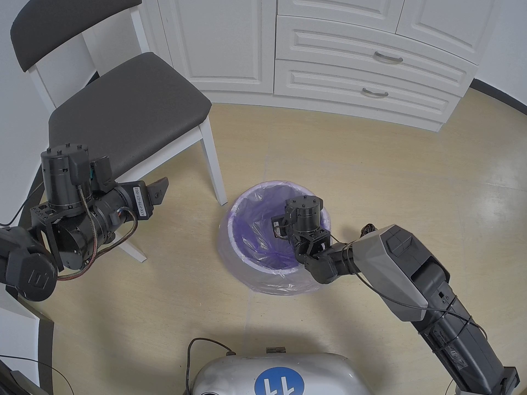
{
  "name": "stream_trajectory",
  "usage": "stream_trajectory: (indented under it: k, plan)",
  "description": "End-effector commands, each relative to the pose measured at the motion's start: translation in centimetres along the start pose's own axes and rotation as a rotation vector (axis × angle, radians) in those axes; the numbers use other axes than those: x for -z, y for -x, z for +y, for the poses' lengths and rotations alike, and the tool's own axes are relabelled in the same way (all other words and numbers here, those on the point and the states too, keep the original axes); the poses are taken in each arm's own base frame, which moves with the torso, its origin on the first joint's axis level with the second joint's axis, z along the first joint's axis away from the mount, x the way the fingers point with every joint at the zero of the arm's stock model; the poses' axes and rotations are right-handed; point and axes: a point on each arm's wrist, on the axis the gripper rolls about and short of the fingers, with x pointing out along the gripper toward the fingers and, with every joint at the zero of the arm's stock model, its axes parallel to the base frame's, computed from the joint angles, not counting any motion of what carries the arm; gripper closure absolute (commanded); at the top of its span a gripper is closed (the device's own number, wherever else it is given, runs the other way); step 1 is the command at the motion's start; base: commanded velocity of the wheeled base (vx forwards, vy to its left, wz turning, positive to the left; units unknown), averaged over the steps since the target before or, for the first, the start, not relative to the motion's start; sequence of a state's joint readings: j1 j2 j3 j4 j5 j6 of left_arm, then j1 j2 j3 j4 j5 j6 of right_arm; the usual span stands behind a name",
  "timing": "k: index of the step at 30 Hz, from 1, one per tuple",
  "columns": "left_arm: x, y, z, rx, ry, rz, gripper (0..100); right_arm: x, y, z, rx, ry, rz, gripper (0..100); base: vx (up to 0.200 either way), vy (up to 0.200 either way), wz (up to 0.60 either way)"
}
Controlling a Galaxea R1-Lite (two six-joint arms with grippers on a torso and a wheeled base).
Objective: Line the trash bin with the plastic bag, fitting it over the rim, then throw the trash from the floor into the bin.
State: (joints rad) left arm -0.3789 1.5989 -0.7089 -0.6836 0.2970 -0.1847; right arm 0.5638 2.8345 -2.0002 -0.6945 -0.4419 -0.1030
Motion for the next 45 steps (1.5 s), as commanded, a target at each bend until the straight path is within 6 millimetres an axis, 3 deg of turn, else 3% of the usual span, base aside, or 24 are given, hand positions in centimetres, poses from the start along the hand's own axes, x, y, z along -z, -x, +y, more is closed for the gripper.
stream_trajectory:
  k: [1, 7, 11, 18, 19, 28, 35, 45]
  plan:
    - [0.0, 0.1, 0.0, 0.001, -0.001, 0.001, 0, -0.4, 0.0, -0.2, 0.016, -0.013, -0.011, 100, 0.000, 0.000, 0.00]
    - [0.1, 0.2, 0.1, 0.000, -0.003, 0.004, 0, -3.6, 1.0, 0.1, 0.005, -0.042, -0.034, 100, 0.000, 0.000, 0.00]
    - [0.2, 0.8, 0.6, -0.006, -0.004, 0.003, 0, -6.7, 5.0, 0.5, -0.060, -0.048, 0.067, 100, 0.000, 0.000, 0.00]
    - [-0.2, 1.5, 0.8, -0.004, 0.000, -0.013, 0, -9.1, 11.0, -1.6, -0.123, -0.016, 0.145, 100, 0.000, 0.000, 0.00]
    - [-0.1, 1.5, 0.8, -0.003, -0.003, -0.010, 0, -9.3, 11.8, -2.1, -0.123, -0.014, 0.156, 0, 0.000, 0.000, 0.00]
    - [0.1, 2.6, 0.7, 0.014, -0.034, -0.014, 0, -10.8, 17.3, -5.4, -0.119, -0.087, 0.173, 0, 0.000, 0.000, 0.00]
    - [0.9, 3.3, 0.4, 0.037, -0.049, 0.012, 0, -10.1, 22.1, -8.3, -0.110, -0.151, 0.124, 0, 0.000, 0.000, 0.00]
    - [3.9, 3.2, -0.5, 0.076, -0.151, 0.120, 0, -12.6, 25.0, -10.1, -0.085, -0.136, 0.013, 0, 0.000, 0.000, 0.00]
